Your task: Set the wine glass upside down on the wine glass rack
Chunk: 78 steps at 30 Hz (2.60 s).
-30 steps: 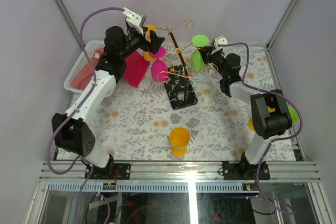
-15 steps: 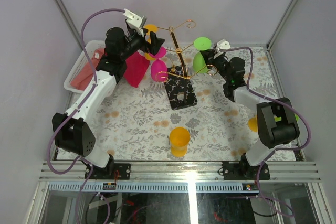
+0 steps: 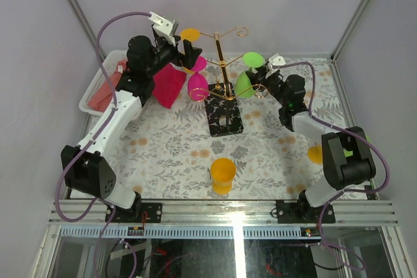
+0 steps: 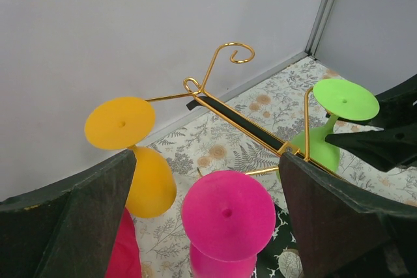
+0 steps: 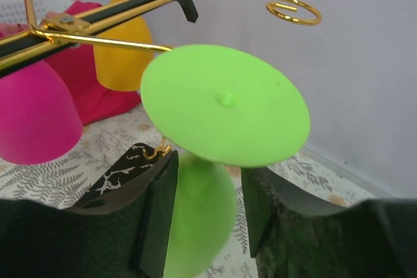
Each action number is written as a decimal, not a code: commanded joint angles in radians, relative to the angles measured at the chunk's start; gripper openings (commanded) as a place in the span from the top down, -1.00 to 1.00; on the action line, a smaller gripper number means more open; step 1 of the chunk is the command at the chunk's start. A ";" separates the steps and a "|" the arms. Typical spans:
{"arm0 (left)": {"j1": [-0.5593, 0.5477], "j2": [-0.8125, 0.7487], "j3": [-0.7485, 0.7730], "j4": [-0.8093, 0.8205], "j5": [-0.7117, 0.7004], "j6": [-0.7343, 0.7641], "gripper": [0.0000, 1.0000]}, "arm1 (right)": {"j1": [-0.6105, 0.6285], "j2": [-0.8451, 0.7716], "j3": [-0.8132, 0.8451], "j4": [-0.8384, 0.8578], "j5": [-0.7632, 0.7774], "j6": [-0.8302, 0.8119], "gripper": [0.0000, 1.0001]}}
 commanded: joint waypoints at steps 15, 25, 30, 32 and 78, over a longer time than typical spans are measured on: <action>0.093 -0.091 -0.023 -0.104 -0.063 -0.080 -1.00 | 0.001 -0.202 -0.124 -0.103 0.482 -0.108 -0.98; 0.130 -0.166 -0.110 -0.099 -0.045 -0.100 -1.00 | -0.016 -0.199 -0.023 -0.311 0.718 -0.089 -0.98; 0.134 -0.185 -0.124 -0.139 -0.045 -0.083 -1.00 | -0.051 -0.269 -0.025 -0.397 0.897 -0.086 -0.98; 0.144 -0.190 -0.127 -0.135 -0.027 -0.107 -1.00 | -0.075 -0.311 -0.035 -0.433 0.906 -0.048 -0.98; 0.164 -0.199 -0.193 -0.130 -0.040 -0.113 -1.00 | -0.152 -0.369 0.404 -1.451 0.985 0.175 -0.98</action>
